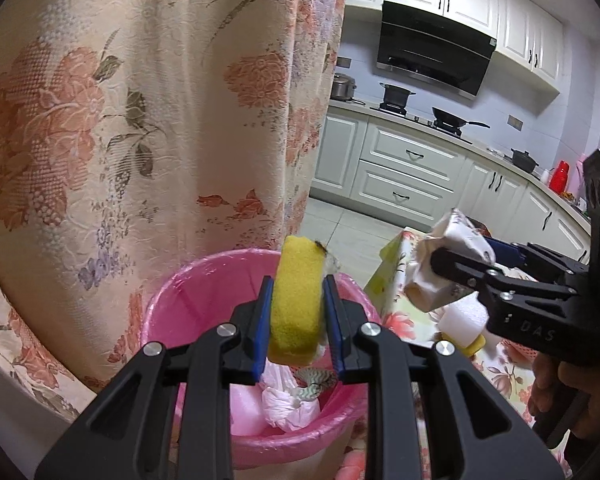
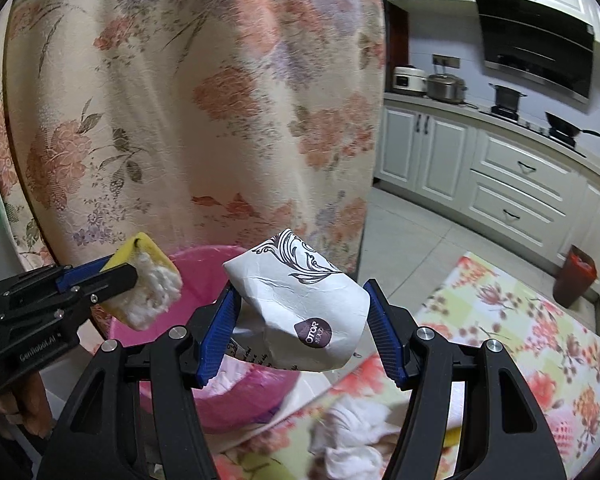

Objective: Collect trash
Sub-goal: 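Carry the yellow sponge and paper cup over the pink bin, then open both grippers to drop the sponge and paper cup into the bin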

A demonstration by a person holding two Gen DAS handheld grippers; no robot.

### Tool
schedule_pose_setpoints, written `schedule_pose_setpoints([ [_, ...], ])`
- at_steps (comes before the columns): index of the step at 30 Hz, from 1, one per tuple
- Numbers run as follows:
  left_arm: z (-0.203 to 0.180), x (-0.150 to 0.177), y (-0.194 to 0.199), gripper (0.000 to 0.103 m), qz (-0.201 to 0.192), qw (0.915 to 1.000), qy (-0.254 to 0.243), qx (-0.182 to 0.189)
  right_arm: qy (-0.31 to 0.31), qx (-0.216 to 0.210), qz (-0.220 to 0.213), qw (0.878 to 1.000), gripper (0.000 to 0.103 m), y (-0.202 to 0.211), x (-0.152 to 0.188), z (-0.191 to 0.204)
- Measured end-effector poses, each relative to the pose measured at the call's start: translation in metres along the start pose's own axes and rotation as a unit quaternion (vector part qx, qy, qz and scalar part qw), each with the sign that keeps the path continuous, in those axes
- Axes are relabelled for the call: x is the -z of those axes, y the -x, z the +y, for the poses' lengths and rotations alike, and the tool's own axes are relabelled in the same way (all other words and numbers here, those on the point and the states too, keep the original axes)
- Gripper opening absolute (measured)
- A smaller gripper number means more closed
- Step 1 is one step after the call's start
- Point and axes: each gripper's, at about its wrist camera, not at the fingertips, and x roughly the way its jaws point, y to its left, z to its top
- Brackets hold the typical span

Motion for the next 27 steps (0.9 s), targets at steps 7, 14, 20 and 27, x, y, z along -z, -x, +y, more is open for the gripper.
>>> schedule_pose_setpoints([
  [7,0.009,0.001,-0.001,0.024,0.001,1.0000,0.007,-0.006,0.004,-0.011,0.010,1.000,0.060,-0.018,-0.005,0.009],
  [14,0.015,0.002,-0.001,0.024,0.002,0.9999,0.011,-0.011,0.006,-0.022,0.017,1.000,0.060,-0.031,-0.008,0.016],
  [20,0.021,0.004,-0.001,0.031,0.004,0.9997,0.021,-0.015,0.010,-0.028,0.023,0.999,0.061,-0.040,-0.010,0.022],
  [27,0.024,0.005,-0.001,0.045,0.005,0.9995,0.026,-0.017,0.013,-0.029,0.032,0.999,0.072,-0.046,-0.009,0.022],
])
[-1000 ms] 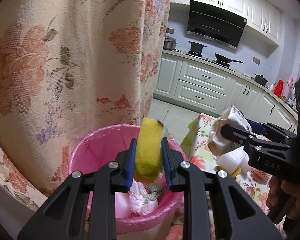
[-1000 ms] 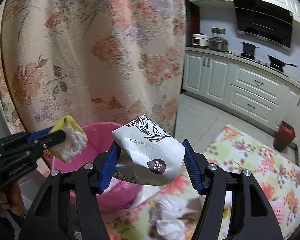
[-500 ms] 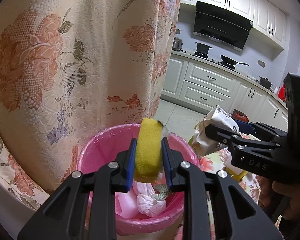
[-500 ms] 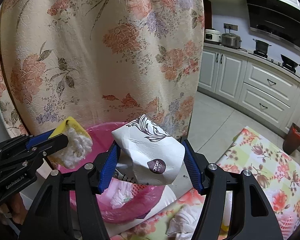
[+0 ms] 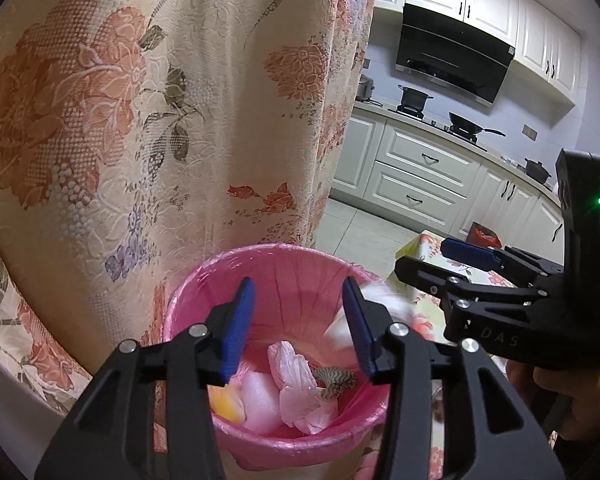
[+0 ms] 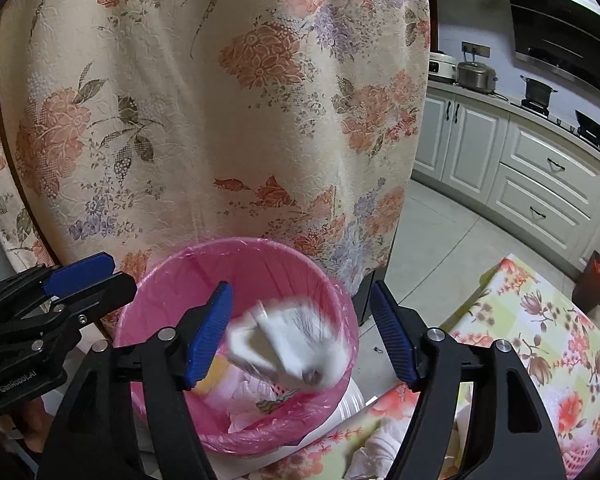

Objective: Collect trash
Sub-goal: 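Open both grippers to drop the sponge and paper cup into the bin, then move both grippers back over the table toward the white tissue and pink net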

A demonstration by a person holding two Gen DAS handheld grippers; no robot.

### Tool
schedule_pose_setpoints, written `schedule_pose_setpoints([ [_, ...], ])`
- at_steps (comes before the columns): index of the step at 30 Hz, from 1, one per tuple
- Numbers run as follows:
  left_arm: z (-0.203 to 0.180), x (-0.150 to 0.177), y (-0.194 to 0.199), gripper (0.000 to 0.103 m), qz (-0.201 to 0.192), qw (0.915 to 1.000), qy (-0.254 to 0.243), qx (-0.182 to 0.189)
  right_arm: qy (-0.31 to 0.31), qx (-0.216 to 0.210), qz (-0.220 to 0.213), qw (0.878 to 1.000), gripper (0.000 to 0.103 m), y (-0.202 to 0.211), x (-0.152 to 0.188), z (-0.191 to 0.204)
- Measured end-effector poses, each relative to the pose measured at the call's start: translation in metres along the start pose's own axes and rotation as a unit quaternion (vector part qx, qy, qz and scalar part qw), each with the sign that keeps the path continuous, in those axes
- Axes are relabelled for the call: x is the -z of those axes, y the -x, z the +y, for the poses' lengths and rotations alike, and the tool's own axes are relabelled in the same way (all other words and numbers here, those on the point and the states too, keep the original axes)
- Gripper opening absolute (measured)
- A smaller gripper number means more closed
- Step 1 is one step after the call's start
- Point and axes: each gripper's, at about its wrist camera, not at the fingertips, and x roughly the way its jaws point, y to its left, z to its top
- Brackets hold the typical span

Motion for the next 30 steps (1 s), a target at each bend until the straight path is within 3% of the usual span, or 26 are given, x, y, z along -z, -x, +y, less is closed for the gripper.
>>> schedule_pose_setpoints([
  [15,-0.017,0.001,0.005,0.052,-0.005,0.9999,-0.004,0.013,-0.022,0.045,-0.021,0.999,0.075,0.044,0.020,-0.037],
  [30,-0.091,0.015,0.005,0.052,0.012,0.9973,-0.044,0.058,-0.080,0.140,-0.032,0.986,0.080,0.126,0.087,-0.121],
])
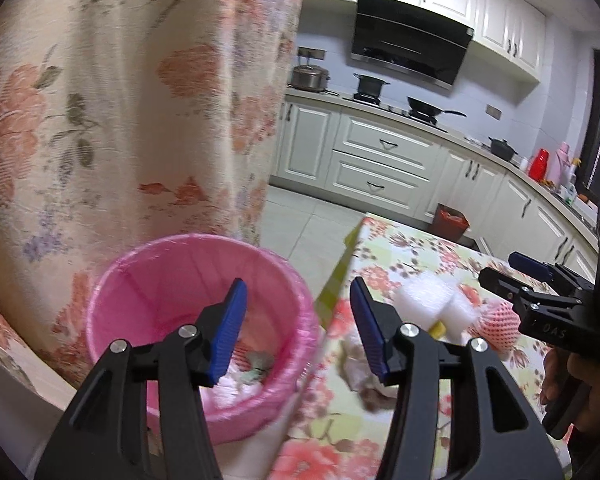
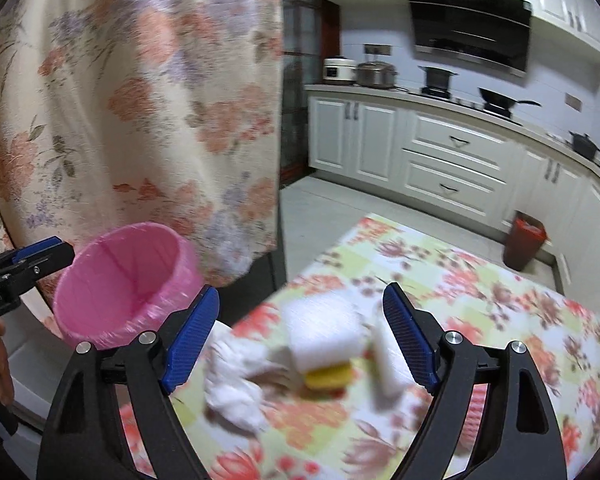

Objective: Collect trash
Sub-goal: 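Move both grippers back over the table toward the white tissue and pink net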

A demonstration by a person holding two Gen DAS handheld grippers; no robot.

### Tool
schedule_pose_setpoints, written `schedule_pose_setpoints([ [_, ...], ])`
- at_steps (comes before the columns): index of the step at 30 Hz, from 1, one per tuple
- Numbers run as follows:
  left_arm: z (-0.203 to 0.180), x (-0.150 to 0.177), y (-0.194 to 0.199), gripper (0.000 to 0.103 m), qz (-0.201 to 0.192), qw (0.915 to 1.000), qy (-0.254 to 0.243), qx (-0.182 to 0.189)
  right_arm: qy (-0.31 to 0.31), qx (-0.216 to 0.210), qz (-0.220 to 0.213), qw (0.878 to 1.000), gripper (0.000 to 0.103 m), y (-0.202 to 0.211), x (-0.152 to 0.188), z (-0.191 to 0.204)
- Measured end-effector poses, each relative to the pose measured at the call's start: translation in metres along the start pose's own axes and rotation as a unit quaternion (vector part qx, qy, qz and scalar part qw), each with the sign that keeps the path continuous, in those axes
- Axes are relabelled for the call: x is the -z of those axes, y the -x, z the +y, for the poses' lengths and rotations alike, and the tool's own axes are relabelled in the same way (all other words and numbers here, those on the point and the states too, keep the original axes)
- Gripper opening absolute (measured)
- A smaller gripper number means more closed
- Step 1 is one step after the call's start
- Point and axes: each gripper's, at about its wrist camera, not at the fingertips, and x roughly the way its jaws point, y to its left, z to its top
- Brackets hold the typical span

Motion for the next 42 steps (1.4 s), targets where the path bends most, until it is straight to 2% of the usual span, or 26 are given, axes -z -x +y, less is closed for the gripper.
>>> schedule_pose_setpoints([
  [14,-0.081,0.031,-0.030,0.052,0.046,0.9976,-0.040,0.034,-0.037,0.073,0.015,0.997,0.084,0.030,0.059,-0.089],
  [24,-0.113,0.058,-0.058,0.052,0.090,0.9945,-0.040,0.038,-0.051,0.099,0.036,0.993,0.084,0.019,0.085,-0.137],
  [27,-0.115,0.067,-0.066,0.059,0.103,0.9936,-0.031,0.034,-0.050,0.099,0.044,0.993,0.084,0.010,0.089,-0.146],
  [42,-0.110,0.099,-0.107,0.058,0.160,0.9867,0.029,-0.007,-0.030,0.079,0.072,0.994,0.084,-0.042,0.092,-0.155],
])
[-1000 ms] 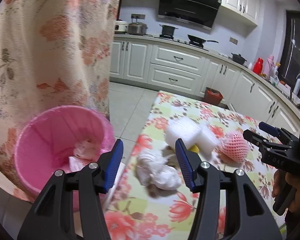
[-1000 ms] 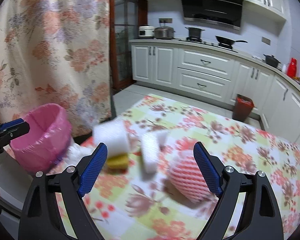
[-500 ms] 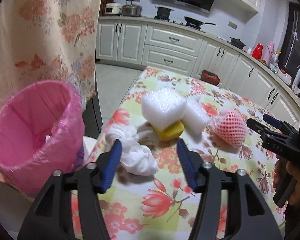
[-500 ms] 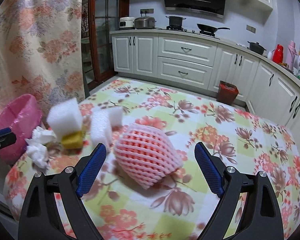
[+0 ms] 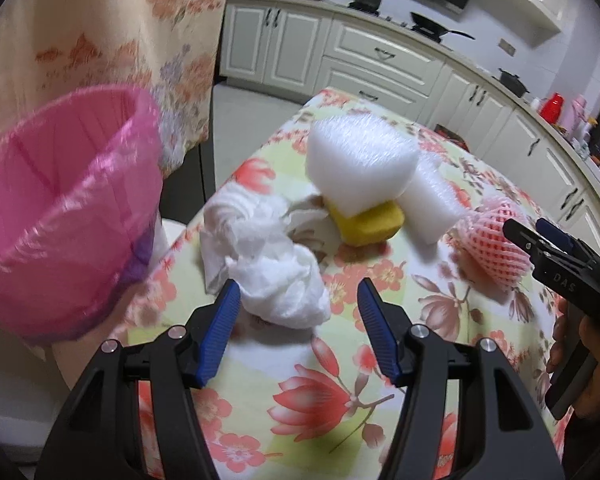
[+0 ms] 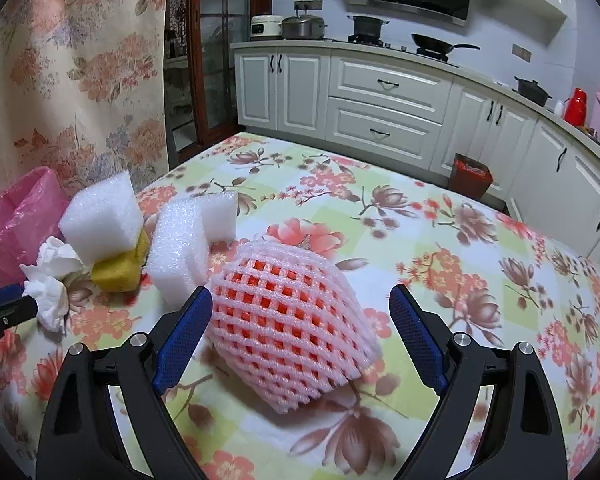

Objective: Collect trash
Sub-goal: 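Grasp the crumpled white tissue with the left gripper while the right gripper grasps the pink foam net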

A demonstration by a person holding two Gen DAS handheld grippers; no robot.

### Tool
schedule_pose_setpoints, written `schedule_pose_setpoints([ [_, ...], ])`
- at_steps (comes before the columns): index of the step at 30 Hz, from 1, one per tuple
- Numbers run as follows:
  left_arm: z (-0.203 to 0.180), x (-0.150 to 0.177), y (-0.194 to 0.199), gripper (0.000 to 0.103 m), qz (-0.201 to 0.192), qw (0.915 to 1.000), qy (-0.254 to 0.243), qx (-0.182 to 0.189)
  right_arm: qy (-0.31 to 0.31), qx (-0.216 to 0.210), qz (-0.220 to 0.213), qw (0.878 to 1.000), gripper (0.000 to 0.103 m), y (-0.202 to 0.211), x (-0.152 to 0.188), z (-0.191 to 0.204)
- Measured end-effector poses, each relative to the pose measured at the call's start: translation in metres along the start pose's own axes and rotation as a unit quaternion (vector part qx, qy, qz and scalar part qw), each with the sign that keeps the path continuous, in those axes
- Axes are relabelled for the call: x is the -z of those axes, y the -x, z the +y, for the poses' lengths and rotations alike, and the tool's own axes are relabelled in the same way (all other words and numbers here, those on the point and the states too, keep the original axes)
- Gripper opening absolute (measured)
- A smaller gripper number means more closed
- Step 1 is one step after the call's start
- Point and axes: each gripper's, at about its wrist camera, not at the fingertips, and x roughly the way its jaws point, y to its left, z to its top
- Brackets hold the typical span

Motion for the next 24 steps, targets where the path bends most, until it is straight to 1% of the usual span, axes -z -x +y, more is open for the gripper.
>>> schedule_pose_setpoints([
  [3,0.004,0.000,-0.008,0.057,0.010,0.9998,0.018,-0.003,0.003,-0.003,0.006,1.000,0.084,-0.006,0.000,0.001],
  [5,0.006,-0.001,-0.009,0.052,0.011,0.9996,0.025,-0.003,0.006,-0.003,0.011,1.000,0.084,-0.010,0.001,0.003],
  [7,0.007,-0.003,-0.011,0.052,0.012,0.9995,0.030,-0.002,0.007,-0.003,0.018,1.000,0.084,-0.014,0.001,0.003],
  [9,0.007,-0.004,-0.013,0.048,0.015,0.9994,0.031,-0.001,0.008,-0.008,0.024,1.000,0.076,-0.017,0.002,0.004],
  [10,0.007,-0.005,-0.015,0.042,0.017,0.9994,0.032,0.000,0.009,-0.008,0.027,1.000,0.075,-0.018,0.003,0.004],
  [12,0.007,-0.005,-0.018,0.036,0.022,0.9992,0.034,0.004,0.008,-0.011,0.031,0.999,0.070,-0.019,0.004,0.004],
  [13,0.007,-0.005,-0.019,0.032,0.023,0.9992,0.034,0.004,0.007,-0.013,0.032,0.999,0.069,-0.019,0.005,0.004],
  [14,0.006,-0.006,-0.020,0.027,0.023,0.9992,0.032,0.005,0.008,-0.014,0.032,0.999,0.064,-0.019,0.006,0.005],
  [17,0.005,-0.007,-0.019,0.018,0.023,0.9994,0.025,0.010,0.007,-0.017,0.033,0.999,0.055,-0.016,0.007,0.004],
  [21,0.001,-0.005,-0.013,0.018,0.023,0.9993,0.018,0.023,0.002,-0.020,0.029,0.999,0.044,-0.009,0.008,0.003],
  [24,-0.002,-0.004,-0.007,0.018,0.020,0.9992,0.011,0.033,-0.004,-0.020,0.024,0.999,0.039,-0.002,0.009,0.001],
])
